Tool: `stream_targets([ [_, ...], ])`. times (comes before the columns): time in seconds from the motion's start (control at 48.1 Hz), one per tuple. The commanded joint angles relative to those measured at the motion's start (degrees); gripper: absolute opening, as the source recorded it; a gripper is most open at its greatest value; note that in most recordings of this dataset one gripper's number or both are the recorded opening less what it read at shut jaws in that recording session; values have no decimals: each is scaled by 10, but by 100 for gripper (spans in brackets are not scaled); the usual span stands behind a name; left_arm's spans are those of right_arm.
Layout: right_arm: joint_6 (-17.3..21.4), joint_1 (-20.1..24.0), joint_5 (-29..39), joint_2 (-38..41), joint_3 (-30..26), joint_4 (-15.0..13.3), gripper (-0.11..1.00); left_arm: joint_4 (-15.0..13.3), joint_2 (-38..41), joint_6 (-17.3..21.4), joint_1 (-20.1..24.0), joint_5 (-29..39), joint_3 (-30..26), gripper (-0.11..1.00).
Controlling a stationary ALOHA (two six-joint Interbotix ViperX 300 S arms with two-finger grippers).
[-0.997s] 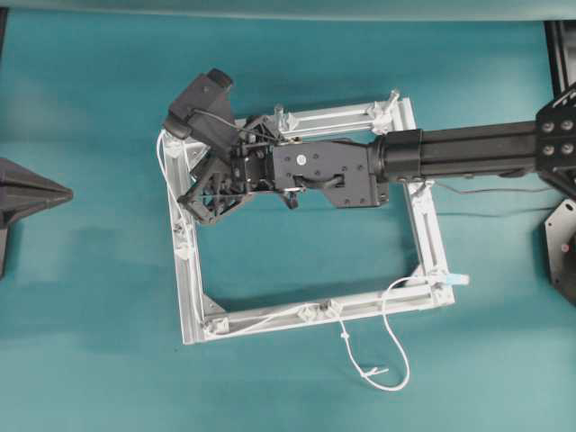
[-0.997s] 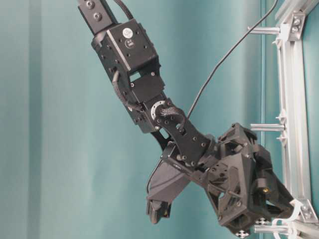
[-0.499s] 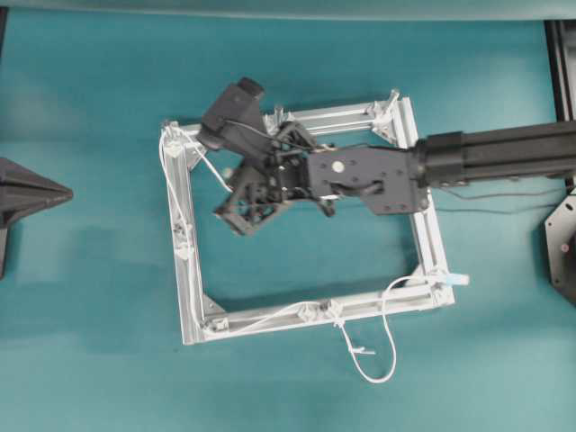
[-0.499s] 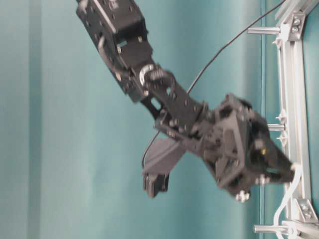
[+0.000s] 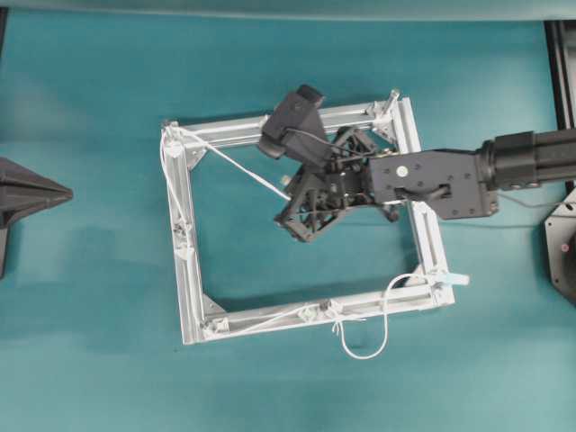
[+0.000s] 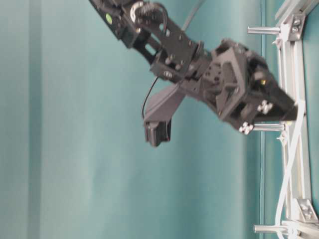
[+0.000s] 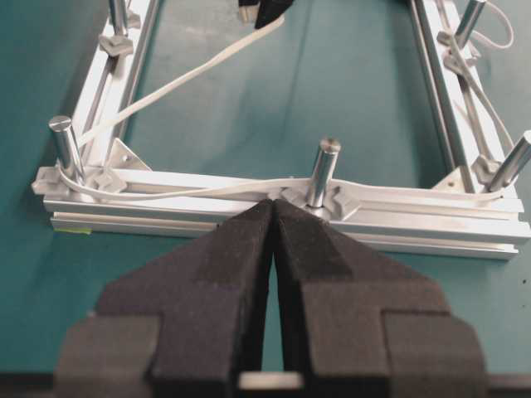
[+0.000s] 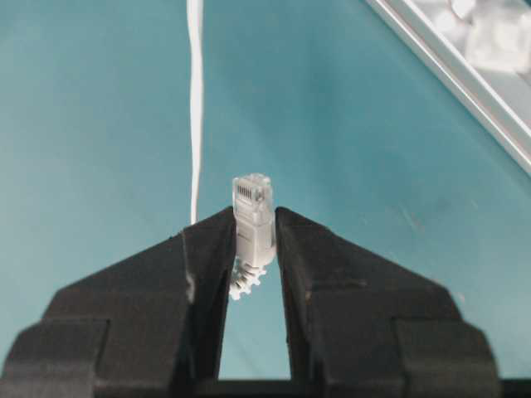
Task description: Move the cable alternately left and right between 8 pins so it hooks onto each one.
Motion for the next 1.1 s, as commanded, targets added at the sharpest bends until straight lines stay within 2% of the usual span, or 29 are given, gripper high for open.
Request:
stream_targets([
  [0.0,0,-6,0,-26,5,-3,19,2,4,-4,-1,-4,-10,0],
  [0.166,-10,-17,4,-46,36,-12,19,2,4,-4,-1,-4,-9,0],
  [0.395,-32,-31,-4,-95,95,-50,19,2,4,-4,-1,-4,-9,0],
  [0.686,-39,-105,-9,-159,161,-77,19,2,4,-4,-1,-4,-10,0],
  [0.893,-78,-149,-18,-158,171,-111,19,2,4,-4,-1,-4,-10,0],
  [1.08,-119,-164,-33,-158,180,-140,19,2,4,-4,-1,-4,-9,0],
])
